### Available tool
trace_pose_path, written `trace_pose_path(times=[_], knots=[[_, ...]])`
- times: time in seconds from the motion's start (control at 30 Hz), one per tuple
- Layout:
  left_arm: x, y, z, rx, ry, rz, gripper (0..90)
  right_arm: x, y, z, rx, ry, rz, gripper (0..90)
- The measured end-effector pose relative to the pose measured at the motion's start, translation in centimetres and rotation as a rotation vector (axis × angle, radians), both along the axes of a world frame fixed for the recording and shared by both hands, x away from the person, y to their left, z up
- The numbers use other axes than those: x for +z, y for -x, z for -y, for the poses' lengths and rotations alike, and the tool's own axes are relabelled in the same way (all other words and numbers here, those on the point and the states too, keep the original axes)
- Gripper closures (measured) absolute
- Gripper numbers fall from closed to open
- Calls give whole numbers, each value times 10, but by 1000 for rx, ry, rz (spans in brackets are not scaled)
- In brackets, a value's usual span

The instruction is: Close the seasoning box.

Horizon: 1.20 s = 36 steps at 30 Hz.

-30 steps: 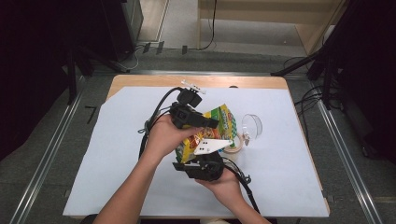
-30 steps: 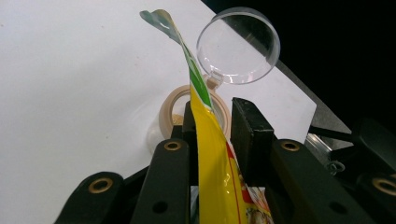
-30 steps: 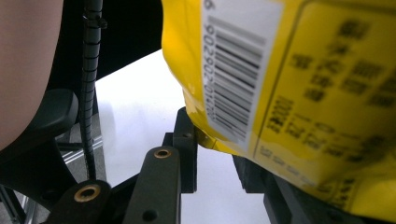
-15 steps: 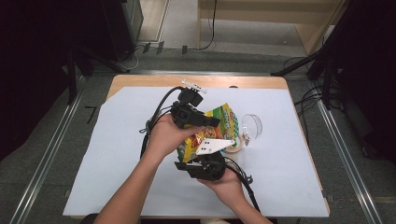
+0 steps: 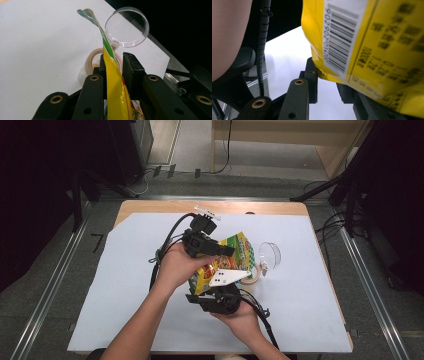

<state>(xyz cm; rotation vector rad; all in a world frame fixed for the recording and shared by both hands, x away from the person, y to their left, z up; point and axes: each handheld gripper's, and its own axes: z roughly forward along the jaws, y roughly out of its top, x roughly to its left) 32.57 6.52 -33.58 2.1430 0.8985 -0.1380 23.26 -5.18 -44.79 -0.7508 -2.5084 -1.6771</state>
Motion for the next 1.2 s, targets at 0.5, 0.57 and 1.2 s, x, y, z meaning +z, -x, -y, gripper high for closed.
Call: trace_pose_path(times=[0.5,0.57,1.2], knots=[[4,4,3,-3,12,13,780,-5,-7,-2,-4,2,14,744],[4,4,3,-1,16,13,779,-5,-7,-2,-3,3,18,742],[5,0,-1,15,44,-8,775,-1,-7,-3,-2,-15,-1,748]])
